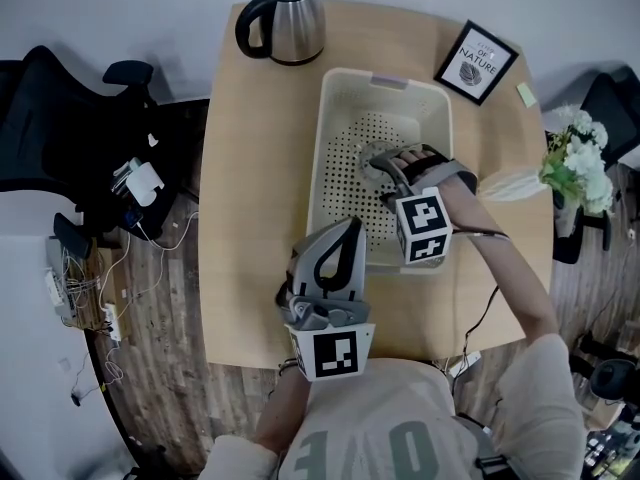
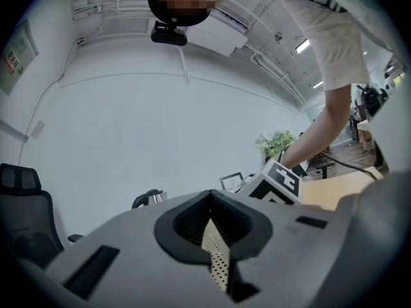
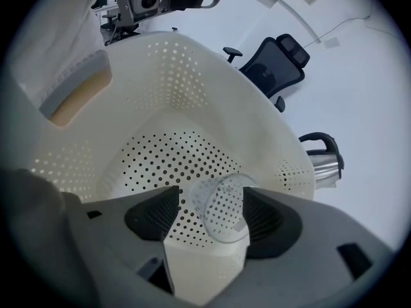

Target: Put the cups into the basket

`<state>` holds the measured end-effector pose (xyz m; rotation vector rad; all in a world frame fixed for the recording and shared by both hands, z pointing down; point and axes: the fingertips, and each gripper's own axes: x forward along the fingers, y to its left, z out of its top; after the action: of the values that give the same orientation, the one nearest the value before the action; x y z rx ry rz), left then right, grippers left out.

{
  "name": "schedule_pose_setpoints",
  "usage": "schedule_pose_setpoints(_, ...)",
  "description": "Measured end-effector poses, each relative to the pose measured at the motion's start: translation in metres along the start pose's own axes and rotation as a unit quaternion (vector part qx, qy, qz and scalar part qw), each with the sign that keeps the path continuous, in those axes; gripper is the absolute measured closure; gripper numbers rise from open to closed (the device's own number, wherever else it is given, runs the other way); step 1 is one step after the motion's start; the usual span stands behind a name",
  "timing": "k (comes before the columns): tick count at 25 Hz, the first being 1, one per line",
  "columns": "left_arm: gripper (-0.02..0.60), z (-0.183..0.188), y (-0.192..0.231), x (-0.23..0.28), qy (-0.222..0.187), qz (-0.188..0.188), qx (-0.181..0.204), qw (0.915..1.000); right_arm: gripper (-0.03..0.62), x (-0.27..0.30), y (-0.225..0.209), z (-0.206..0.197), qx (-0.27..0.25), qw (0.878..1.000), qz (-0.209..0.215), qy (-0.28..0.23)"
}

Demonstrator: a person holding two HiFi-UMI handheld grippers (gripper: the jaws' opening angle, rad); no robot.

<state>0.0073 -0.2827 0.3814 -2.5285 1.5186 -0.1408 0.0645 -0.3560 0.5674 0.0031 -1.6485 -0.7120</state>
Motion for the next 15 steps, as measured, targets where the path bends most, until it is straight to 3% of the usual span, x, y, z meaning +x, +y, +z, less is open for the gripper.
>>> schedule_pose_setpoints(4,0.574,0.01,-0.004,-0.007,-0.007,-0.002,0.005,1.0,0.303,-0.027,-0.008,0.005,0.036,0.999,-0.027,-0.012)
schedule_pose_setpoints(8,0.574,0.021,-0.011,-0.015,-0.014,-0.004,0.011,0.9998,0.316,-0.065,-0.029,0.018,0.106,0.989,-0.087,-0.054)
schedule_pose_setpoints(9,0.574,0.024,-0.013,-0.017,-0.017,-0.004,0.013,0.9998,0.348,-0.077,-0.034,0.022,0.123,0.984,-0.106,-0.067)
schedule_pose_setpoints(13,0.574,0.038,-0.016,-0.025,-0.03,-0.003,0.031,0.9991,0.595,-0.132,-0.056,0.031,0.147,0.961,-0.222,-0.073)
schedule_pose_setpoints(15,0.575,0.043,-0.015,-0.028,-0.026,-0.003,0.043,0.9987,0.595,-0.16,-0.06,0.035,0.192,0.943,-0.256,-0.088)
